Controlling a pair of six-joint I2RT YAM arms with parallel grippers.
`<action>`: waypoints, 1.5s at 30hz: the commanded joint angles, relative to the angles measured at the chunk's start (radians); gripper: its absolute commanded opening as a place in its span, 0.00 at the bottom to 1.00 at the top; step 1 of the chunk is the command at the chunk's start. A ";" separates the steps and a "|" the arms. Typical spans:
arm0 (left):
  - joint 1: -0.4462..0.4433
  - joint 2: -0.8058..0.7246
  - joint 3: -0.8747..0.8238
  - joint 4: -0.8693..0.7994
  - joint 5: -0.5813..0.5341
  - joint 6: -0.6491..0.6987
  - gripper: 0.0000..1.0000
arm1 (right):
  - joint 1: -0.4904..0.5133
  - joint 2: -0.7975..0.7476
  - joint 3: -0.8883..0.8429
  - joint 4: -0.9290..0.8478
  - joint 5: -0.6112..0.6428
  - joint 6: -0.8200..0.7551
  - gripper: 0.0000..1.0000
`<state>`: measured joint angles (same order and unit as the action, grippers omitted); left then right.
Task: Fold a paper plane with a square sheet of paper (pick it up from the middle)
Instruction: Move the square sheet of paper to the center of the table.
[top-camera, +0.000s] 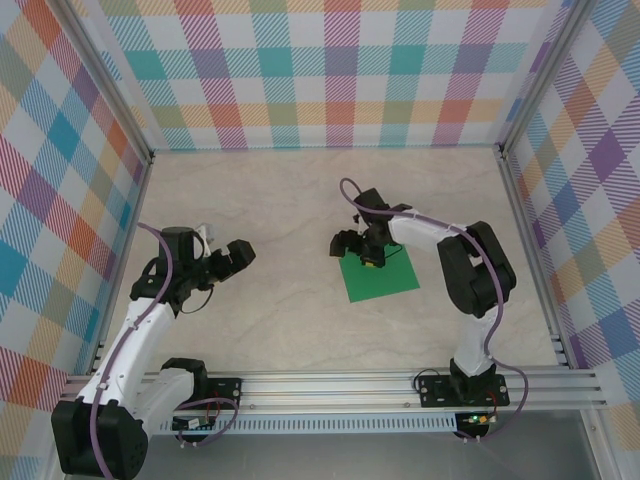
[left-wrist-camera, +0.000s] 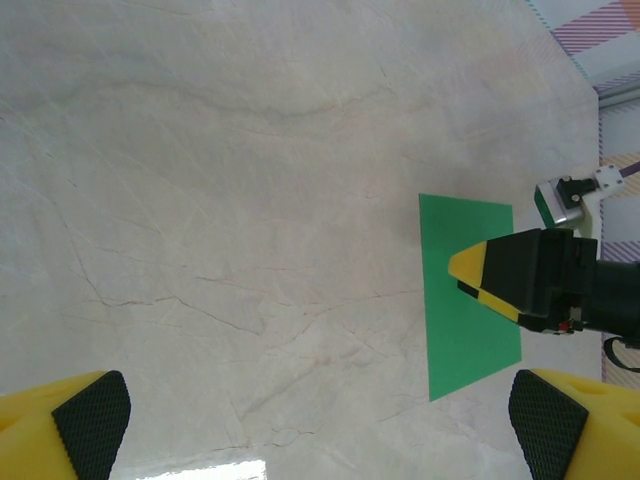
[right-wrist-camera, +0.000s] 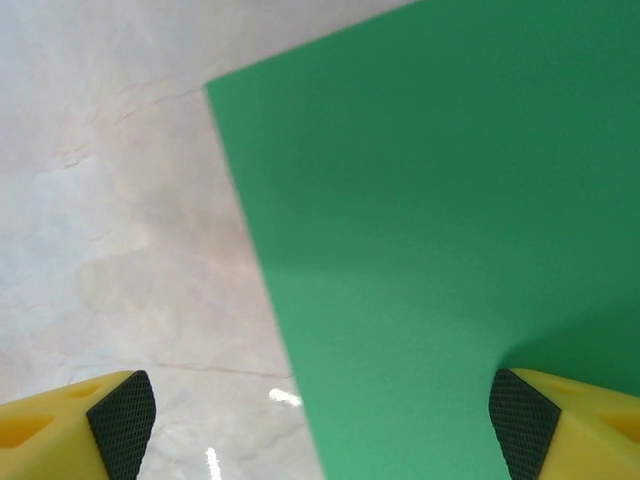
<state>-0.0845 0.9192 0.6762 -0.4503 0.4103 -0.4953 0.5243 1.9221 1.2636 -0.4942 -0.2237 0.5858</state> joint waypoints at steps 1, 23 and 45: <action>-0.018 -0.018 -0.034 0.030 0.048 -0.048 1.00 | -0.005 -0.045 0.043 -0.045 0.017 0.016 0.90; -0.148 -0.159 -0.102 -0.056 0.038 -0.130 1.00 | -0.216 -0.183 -0.263 -0.039 -0.048 0.008 0.84; -0.170 -0.174 -0.110 -0.066 0.121 -0.147 1.00 | -0.113 -0.272 -0.403 0.074 -0.132 0.145 0.83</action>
<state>-0.2310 0.7406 0.5468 -0.5282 0.5022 -0.6216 0.3836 1.6527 0.8955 -0.4046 -0.2859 0.6933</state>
